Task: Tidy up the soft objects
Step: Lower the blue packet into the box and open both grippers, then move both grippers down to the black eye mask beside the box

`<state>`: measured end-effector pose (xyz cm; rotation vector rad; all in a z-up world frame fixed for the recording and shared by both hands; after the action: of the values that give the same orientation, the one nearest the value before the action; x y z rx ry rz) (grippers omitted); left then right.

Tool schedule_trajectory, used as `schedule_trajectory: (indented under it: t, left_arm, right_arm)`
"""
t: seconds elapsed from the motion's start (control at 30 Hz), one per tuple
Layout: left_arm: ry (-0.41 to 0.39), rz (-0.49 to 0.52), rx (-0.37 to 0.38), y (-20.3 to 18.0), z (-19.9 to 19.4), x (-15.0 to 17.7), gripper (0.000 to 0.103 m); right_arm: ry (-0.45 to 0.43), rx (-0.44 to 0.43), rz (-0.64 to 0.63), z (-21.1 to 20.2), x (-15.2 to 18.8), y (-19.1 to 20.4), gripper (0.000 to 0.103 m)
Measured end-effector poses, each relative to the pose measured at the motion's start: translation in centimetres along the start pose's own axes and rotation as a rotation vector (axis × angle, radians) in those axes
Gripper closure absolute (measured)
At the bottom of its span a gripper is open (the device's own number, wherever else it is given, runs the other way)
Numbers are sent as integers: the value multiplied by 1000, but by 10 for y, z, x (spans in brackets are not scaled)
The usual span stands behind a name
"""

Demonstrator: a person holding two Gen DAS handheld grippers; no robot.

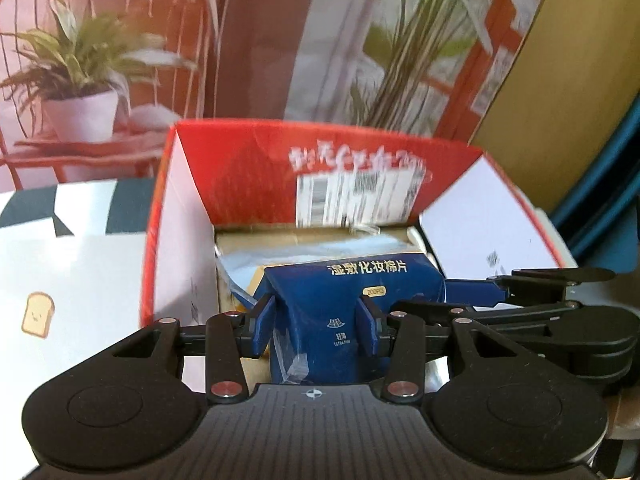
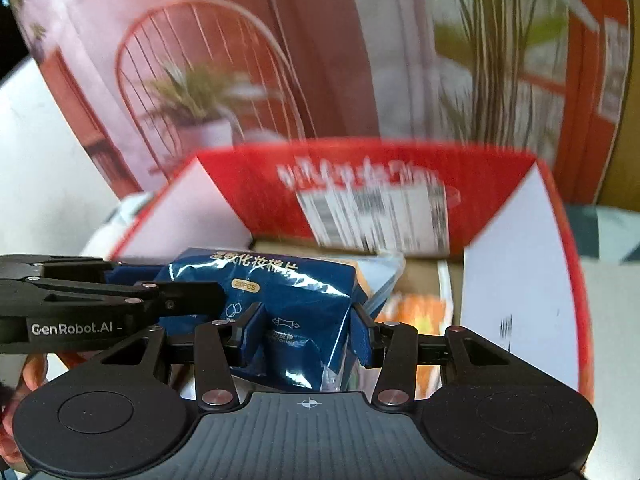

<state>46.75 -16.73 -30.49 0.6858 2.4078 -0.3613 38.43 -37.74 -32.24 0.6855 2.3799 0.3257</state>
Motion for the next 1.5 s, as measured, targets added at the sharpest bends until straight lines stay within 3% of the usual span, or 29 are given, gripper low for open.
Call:
schedule_trajectory:
  t: [0.23, 0.37, 0.47, 0.57, 0.77, 1.0, 1.17, 1.5]
  left_arm:
    - [63, 27, -7, -5, 7, 11, 59]
    - [58, 32, -18, -6, 0, 13, 56]
    - [17, 50, -18, -8, -15, 10, 49]
    - [-36, 65, -39, -9, -37, 7, 49]
    - [-135, 51, -56, -13, -89, 17, 49]
    - [-174, 15, -63, -18, -130, 56, 49]
    - [-158, -37, -56, -22, -140, 97, 49]
    - [-71, -155, -39, -28, -121, 161, 54]
  right_arm:
    - [86, 47, 32, 7, 18, -8, 61]
    - [105, 67, 56, 6, 21, -11, 60]
    - [69, 87, 33, -5, 21, -9, 56]
    - [9, 80, 9, -22, 17, -3, 54]
    - [-132, -2, -29, -70, 19, 19, 54]
    - [-234, -58, -80, -116, 46, 40, 54]
    - [-254, -83, -73, -131, 76, 42, 54]
    - [-153, -39, -51, -107, 154, 21, 54]
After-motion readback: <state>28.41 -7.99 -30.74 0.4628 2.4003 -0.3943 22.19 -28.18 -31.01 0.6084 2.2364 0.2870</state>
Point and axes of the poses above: each gripper's, at about its wrist camera, not at the fingertips, and z roughly the way its jaws point, y to its left, x to its underside, the point moved 10 cm from there along z, roughly the way its jaws point, and after that the axes turned 11 degrees about z, right-handed, at the moved point
